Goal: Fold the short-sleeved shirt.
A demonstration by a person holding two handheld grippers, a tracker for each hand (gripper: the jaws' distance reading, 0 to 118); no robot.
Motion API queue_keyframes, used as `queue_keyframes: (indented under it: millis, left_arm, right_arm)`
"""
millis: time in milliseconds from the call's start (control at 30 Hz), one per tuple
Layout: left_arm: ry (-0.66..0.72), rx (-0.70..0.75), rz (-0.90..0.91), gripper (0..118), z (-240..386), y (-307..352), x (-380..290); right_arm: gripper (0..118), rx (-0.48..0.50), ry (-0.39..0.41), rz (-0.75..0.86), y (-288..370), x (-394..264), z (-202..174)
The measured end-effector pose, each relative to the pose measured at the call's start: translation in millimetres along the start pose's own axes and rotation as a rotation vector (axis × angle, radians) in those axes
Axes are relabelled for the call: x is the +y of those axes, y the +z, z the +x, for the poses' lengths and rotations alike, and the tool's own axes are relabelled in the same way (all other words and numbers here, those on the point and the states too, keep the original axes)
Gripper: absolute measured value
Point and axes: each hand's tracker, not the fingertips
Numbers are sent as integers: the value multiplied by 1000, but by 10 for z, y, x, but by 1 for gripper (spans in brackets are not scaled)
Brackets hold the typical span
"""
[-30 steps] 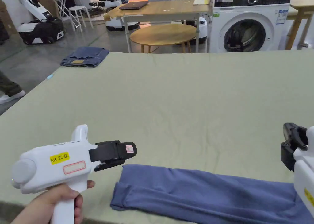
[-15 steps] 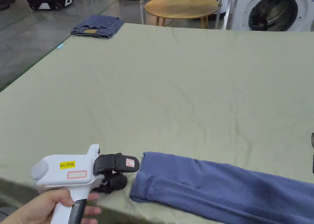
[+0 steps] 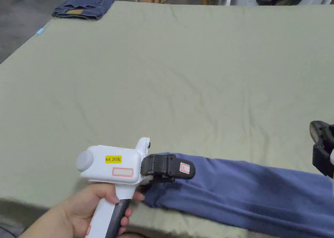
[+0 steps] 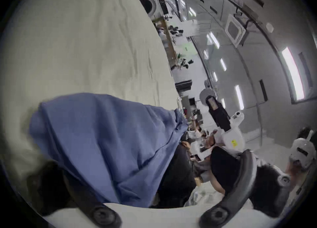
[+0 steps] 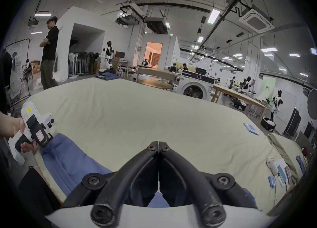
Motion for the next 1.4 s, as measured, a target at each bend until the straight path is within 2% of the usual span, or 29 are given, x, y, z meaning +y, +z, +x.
queue_keyframes:
  millis: [33, 67, 133, 167, 200, 367, 533, 600, 700, 900, 1000, 1067, 1133, 1200, 1333, 1400]
  left_arm:
    - [-4, 27, 0, 12, 22, 35, 2]
    - [14, 62, 11, 12, -4, 63, 11]
    - [76, 232, 9, 11, -133, 90, -16]
    - [93, 222, 6, 11, -193, 134, -32]
    - [121, 113, 14, 10, -183, 168, -35]
    - [83, 226, -4, 2, 90, 316, 36]
    - [62, 259, 61, 1, 394, 807, 170]
    - [47, 329, 94, 1, 553, 981, 191]
    - [110, 365, 130, 0, 638, 1147, 195]
    - [12, 519, -11, 0, 1087, 1058, 189]
    - [34, 632, -19, 0, 1301, 1143, 269]
    - [38, 626, -48, 0, 1544, 973, 302]
    - [-72, 636, -124, 0, 1838, 627, 356]
    - [-95, 633, -166, 0, 2032, 233, 398]
    - [-118, 698, -264, 0, 2199, -670, 384]
    - [-174, 726, -336, 0, 2176, -1053, 338]
  right_arm:
    - [0, 0, 6, 0, 4, -6, 3]
    - [0, -2, 10, -1, 12, -12, 15]
    - [0, -7, 10, 0, 21, -29, 50]
    - [0, -6, 5, -1, 17, -38, 72]
    - [0, -6, 0, -4, 11, -47, 97]
    - [0, -28, -35, -2, 54, -33, 230]
    - [0, -41, -43, 20, 119, -5, 337]
    - [0, -42, -61, 29, 141, -2, 376]
    - [0, -40, -80, 43, 202, -3, 424]
    - [0, -42, -91, 53, 323, -91, 616]
    - [0, -56, -97, 73, 403, -124, 760]
    - [0, -57, -132, 82, 442, -151, 854]
    - [0, -53, -182, 77, 458, -190, 955]
    - [0, -61, -216, 77, 491, -224, 1038]
    - [0, -80, -228, 95, 668, -294, 1225]
    - [0, -87, -253, 101, 765, -342, 1349]
